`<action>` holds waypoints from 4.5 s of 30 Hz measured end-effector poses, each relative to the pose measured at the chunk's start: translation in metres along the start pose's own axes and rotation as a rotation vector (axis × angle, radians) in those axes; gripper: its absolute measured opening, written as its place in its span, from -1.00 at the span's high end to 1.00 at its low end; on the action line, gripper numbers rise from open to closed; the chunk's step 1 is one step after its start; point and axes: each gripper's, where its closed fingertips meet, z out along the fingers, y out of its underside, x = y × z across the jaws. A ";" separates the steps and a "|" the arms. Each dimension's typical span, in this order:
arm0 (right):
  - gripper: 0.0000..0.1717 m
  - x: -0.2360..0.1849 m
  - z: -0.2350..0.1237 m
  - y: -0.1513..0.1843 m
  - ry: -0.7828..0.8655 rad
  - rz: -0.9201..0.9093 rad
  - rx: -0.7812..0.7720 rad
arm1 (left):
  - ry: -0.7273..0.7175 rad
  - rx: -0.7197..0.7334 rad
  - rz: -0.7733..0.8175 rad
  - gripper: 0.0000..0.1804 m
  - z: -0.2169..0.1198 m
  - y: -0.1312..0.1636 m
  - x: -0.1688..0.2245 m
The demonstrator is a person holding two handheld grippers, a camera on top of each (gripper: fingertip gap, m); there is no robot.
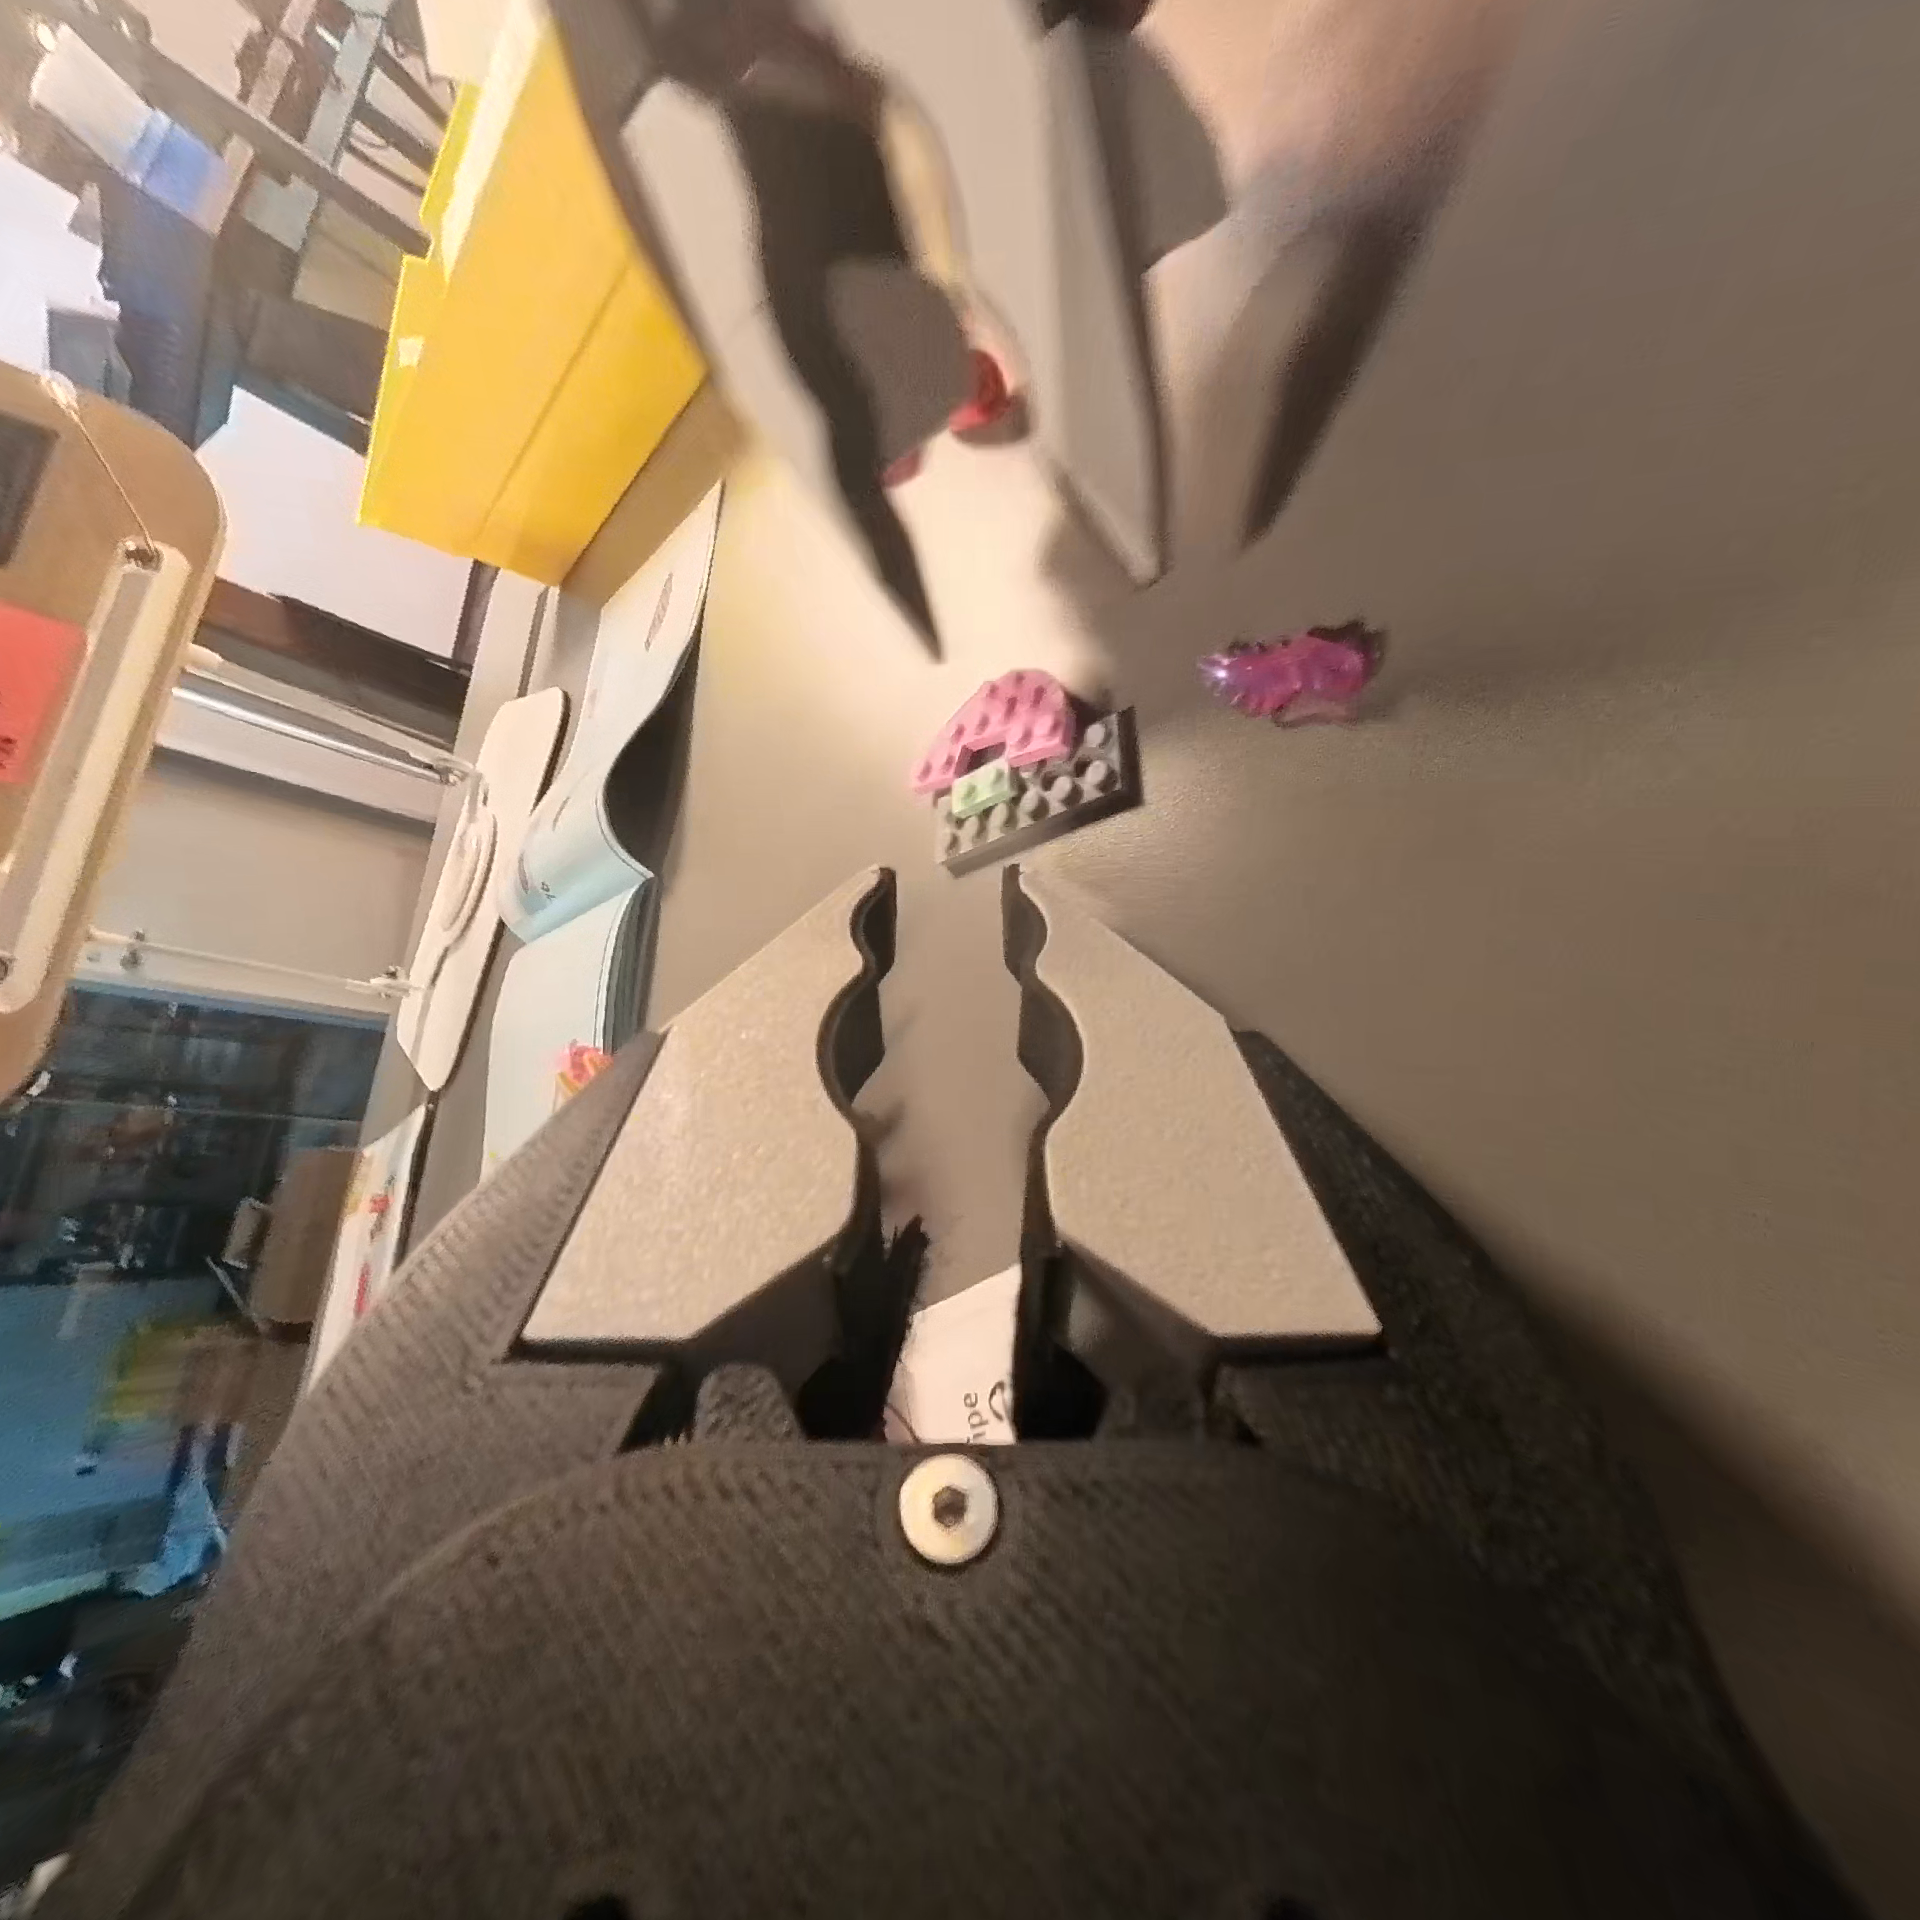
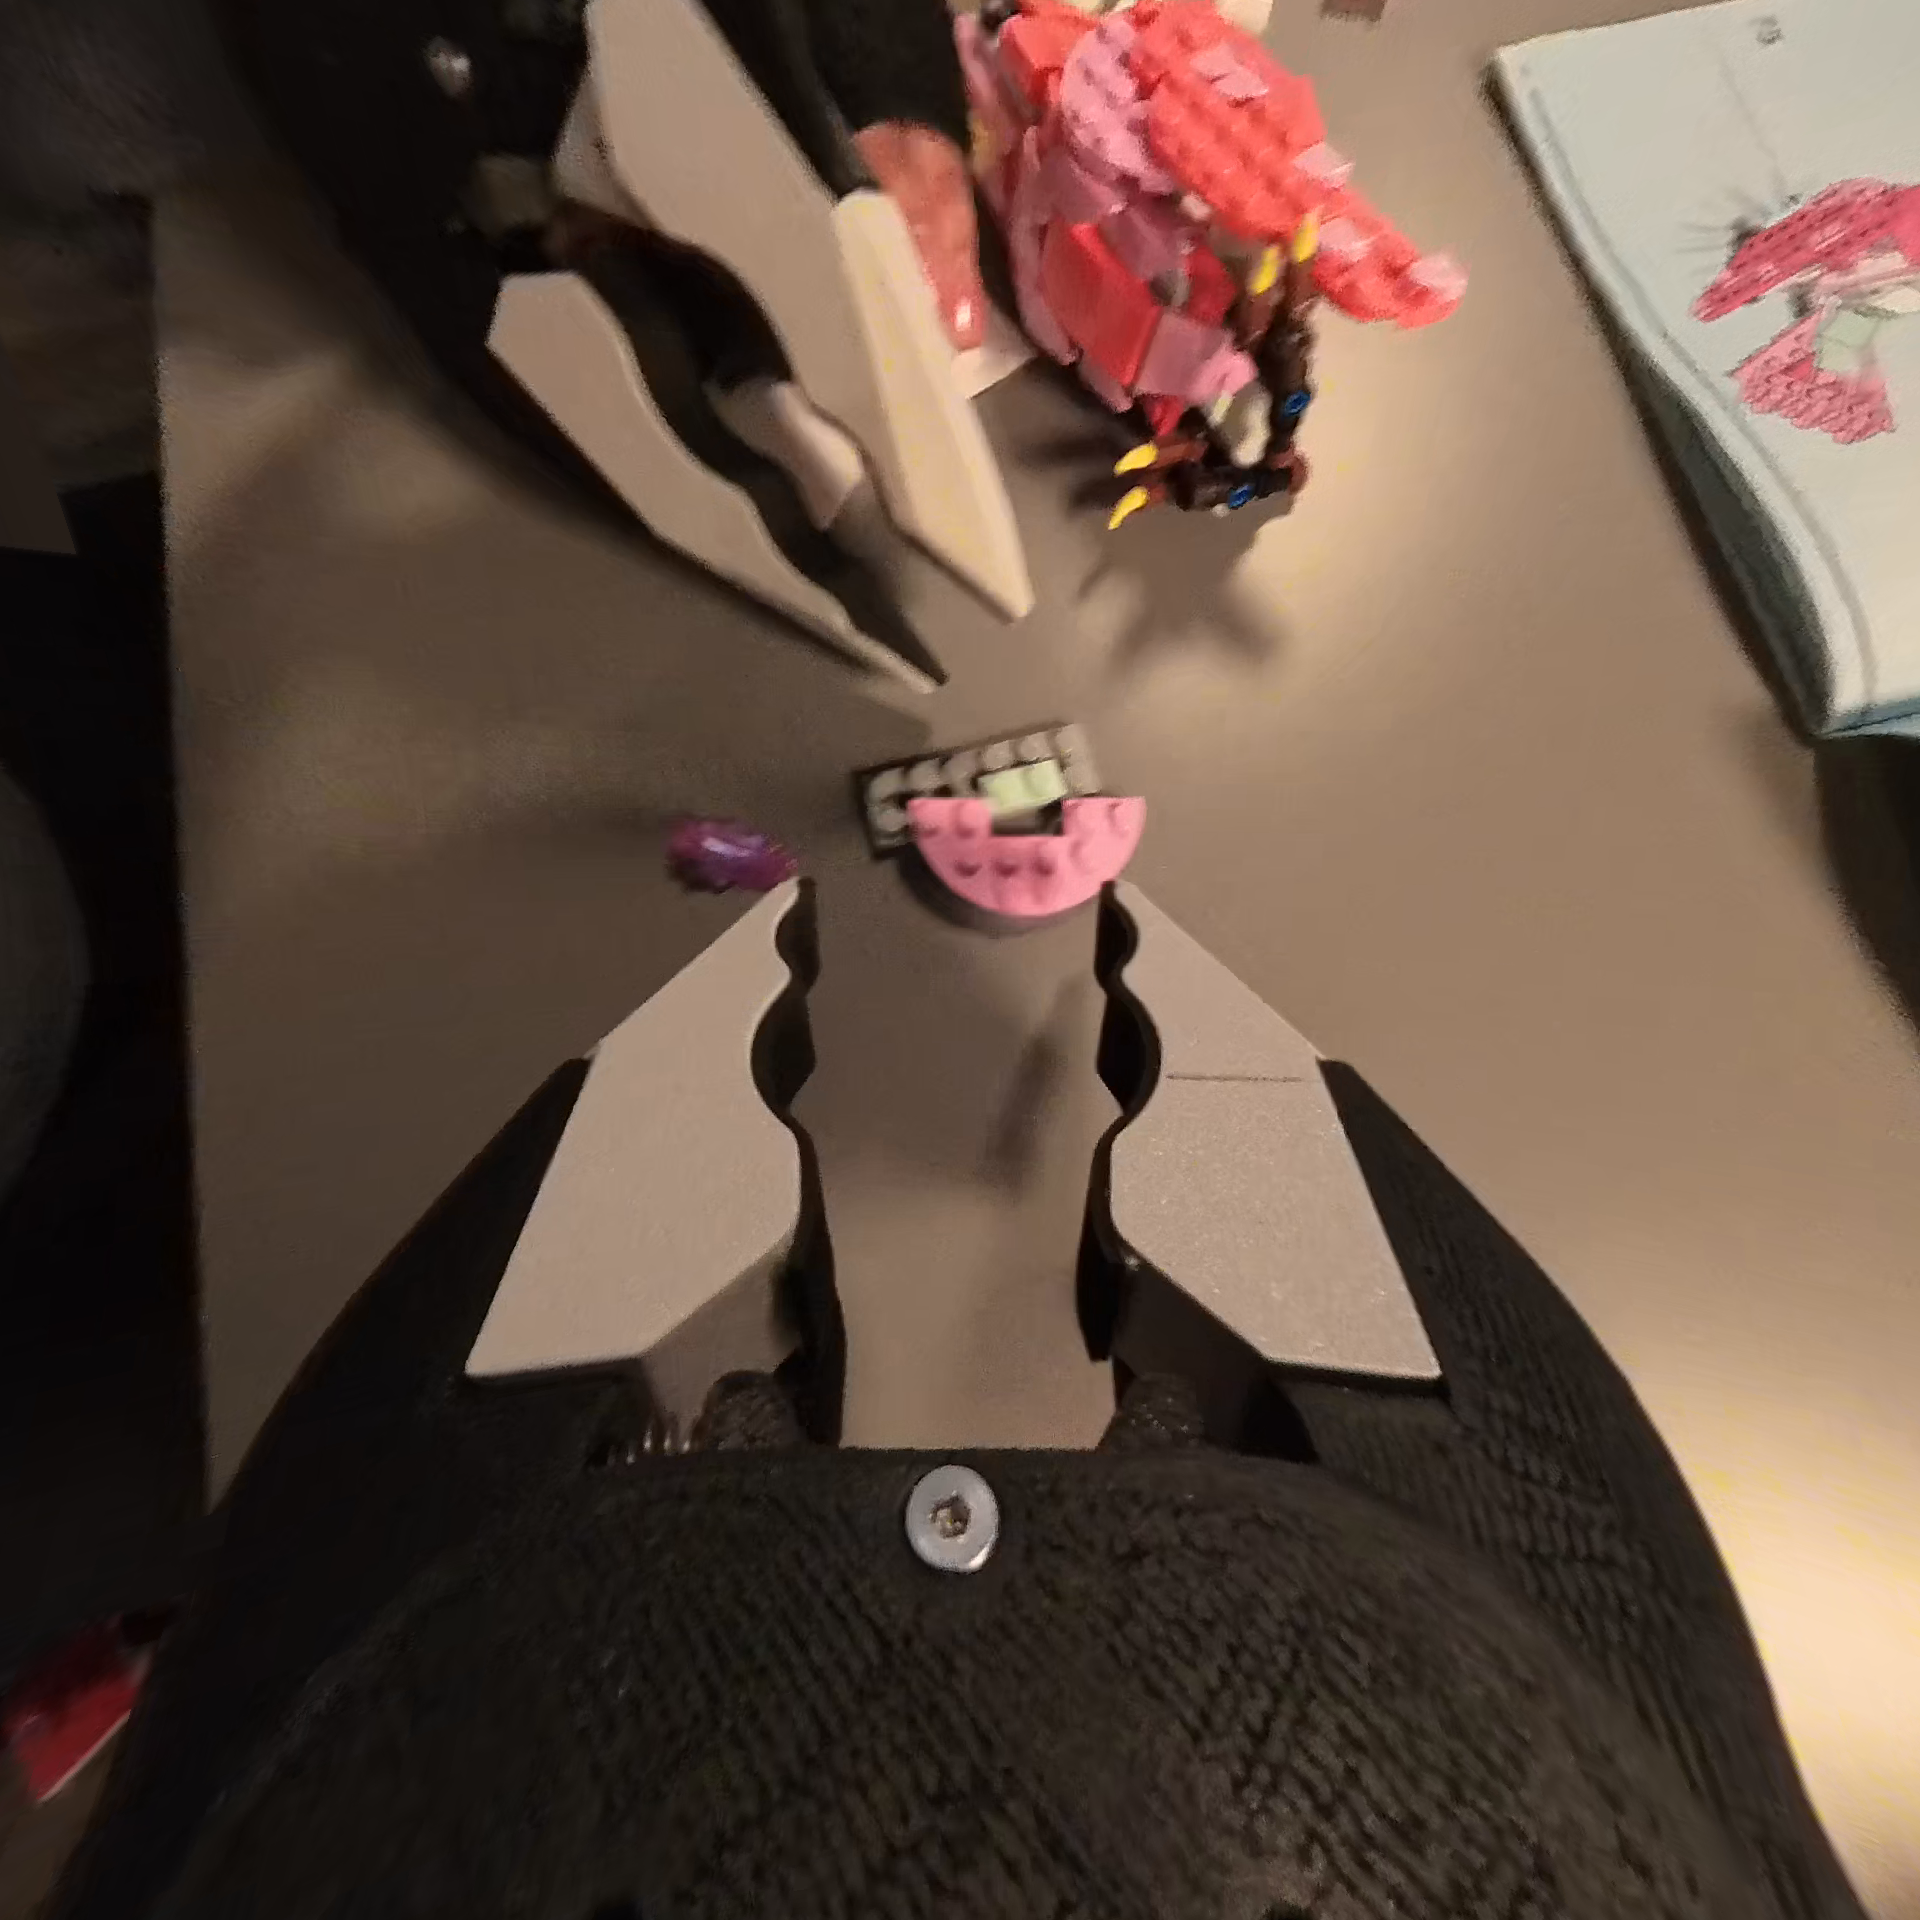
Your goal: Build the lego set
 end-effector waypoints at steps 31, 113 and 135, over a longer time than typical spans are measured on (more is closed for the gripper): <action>0.25 0.025 0.023 -0.027 0.474 0.346 0.040 | -0.155 -0.077 -0.287 0.68 -0.004 0.023 -0.045; 0.86 0.013 0.022 -0.014 0.188 0.155 -0.203 | -0.229 0.021 -0.344 0.74 -0.019 0.009 -0.065; 0.85 0.010 0.025 -0.018 0.203 0.186 -0.208 | -0.215 0.014 -0.334 0.74 -0.017 0.008 -0.061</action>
